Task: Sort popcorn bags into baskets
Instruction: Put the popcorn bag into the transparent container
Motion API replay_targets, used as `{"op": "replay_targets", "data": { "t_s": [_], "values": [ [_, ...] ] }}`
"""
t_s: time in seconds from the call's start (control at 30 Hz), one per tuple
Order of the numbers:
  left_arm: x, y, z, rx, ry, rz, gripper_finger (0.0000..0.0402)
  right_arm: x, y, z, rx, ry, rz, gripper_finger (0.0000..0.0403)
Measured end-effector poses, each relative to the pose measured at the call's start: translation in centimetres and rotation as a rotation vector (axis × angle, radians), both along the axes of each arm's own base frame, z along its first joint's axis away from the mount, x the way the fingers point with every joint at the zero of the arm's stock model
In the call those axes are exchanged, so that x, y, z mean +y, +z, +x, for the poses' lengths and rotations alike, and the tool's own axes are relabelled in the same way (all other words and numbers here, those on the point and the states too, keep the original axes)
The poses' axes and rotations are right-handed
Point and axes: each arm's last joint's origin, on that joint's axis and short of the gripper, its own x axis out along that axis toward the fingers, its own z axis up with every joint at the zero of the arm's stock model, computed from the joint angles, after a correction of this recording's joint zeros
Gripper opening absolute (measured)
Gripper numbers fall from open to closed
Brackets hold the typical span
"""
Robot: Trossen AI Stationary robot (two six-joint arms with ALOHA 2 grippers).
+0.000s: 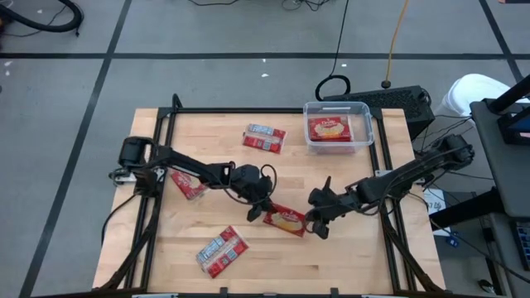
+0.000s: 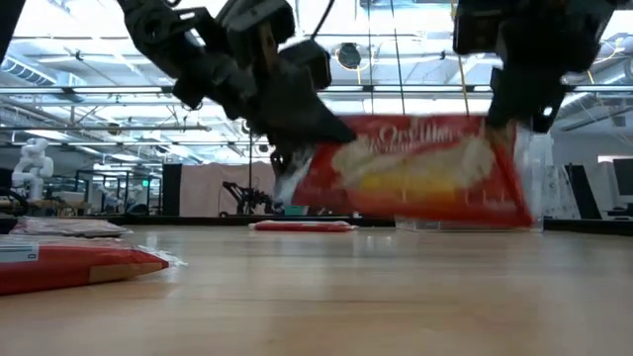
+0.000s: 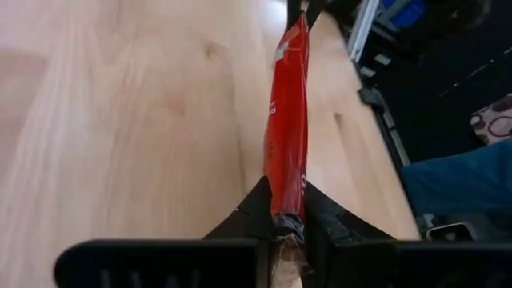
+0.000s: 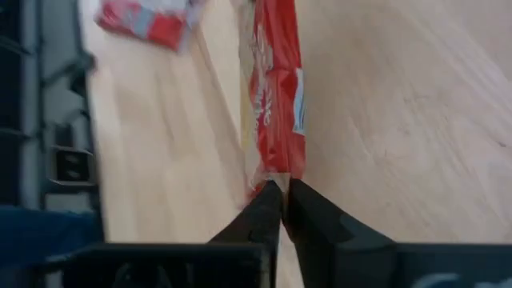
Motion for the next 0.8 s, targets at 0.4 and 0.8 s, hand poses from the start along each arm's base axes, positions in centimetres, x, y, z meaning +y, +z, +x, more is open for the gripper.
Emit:
{"op": "replay_targets", "data": {
  "t_s": [0.4, 0.8],
  "values": [
    [0.3, 7.5, -2.5, -0.170, 0.065, 0.016, 0.0019, -2.2, 6.0, -3.8, -0.228, -0.177, 0.133, 0.0147],
    [1.6, 12.7, -4.7, -0.309, 0.283, -0.047, 0.0019, -5.5, 11.5, -5.9, -0.686, -0.194, -0.087, 0.0194]
  ]
}}
